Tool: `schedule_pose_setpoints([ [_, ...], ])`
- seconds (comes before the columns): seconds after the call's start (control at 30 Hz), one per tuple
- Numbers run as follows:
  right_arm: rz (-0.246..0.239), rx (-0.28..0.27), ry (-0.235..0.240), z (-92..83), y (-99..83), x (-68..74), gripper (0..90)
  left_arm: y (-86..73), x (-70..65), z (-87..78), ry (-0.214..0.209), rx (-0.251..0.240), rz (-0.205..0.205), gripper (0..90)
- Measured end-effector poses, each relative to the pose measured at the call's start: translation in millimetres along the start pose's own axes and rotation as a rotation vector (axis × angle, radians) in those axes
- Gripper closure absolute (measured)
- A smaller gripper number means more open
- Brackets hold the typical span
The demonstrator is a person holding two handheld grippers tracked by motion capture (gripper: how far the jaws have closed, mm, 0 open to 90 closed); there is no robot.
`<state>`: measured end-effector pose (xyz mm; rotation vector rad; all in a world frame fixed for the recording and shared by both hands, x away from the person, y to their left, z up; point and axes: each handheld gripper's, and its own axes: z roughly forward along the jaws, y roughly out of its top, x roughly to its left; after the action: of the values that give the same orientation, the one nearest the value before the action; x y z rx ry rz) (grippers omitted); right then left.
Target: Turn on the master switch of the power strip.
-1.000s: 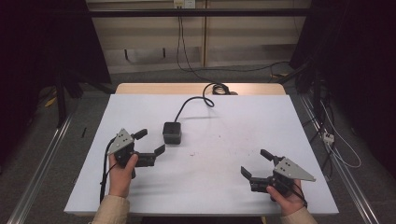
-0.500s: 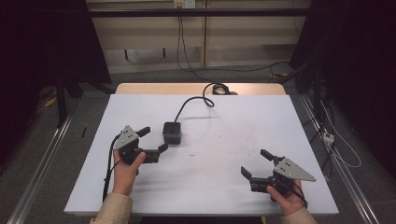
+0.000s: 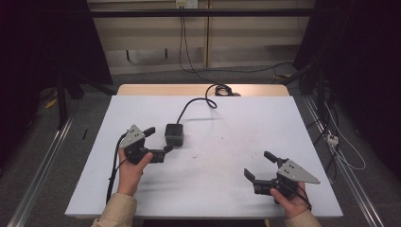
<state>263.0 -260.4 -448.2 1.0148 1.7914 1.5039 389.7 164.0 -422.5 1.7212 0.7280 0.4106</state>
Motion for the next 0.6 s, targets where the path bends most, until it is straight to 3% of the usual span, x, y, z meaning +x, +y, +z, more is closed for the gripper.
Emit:
schedule_pose_setpoints([
  [0.6,0.002,-0.001,0.003,0.0,-0.1,-0.1,4.2,3.3,-1.8,14.4,-0.01,0.015,0.01,4.1],
])
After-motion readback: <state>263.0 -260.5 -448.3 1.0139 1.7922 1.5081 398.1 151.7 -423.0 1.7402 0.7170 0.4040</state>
